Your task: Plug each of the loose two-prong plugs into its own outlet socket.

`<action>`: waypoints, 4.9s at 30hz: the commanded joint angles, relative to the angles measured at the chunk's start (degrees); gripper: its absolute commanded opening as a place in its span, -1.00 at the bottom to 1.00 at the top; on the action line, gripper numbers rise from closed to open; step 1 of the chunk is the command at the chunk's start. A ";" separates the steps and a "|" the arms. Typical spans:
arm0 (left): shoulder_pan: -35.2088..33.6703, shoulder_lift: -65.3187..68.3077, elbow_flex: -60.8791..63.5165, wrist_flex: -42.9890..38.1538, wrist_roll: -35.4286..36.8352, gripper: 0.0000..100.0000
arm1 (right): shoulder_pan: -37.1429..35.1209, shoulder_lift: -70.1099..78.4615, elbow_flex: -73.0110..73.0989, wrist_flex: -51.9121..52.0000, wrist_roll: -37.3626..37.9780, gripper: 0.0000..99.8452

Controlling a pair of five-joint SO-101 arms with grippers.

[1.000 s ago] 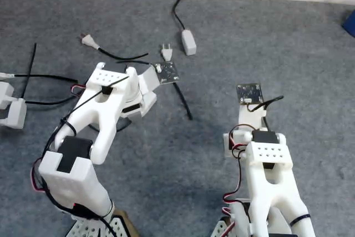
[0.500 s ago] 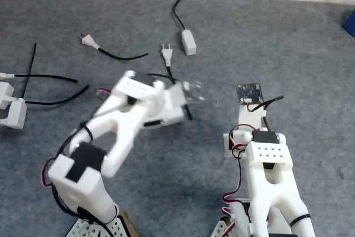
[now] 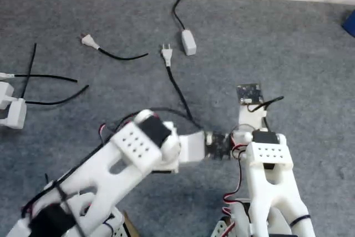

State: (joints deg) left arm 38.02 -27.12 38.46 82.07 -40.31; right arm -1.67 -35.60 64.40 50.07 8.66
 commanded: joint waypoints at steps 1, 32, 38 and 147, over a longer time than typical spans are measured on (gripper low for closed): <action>0.57 -5.23 5.23 0.53 0.53 -0.92 | -0.57 -0.40 -0.48 -1.54 1.49 -0.05; -18.51 -5.05 8.84 -4.04 -7.74 -0.58 | 13.93 -0.57 -25.54 16.66 0.26 -0.05; -19.30 -5.05 8.92 -4.40 -8.62 -0.62 | 12.70 -0.48 -24.92 16.66 0.35 -0.05; -24.40 6.46 -3.38 -11.08 -10.02 -0.99 | 8.75 -0.48 -12.53 9.80 3.43 -0.05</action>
State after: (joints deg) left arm 13.49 -27.03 43.38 66.95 -54.55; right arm 9.14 -35.52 52.35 60.88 11.38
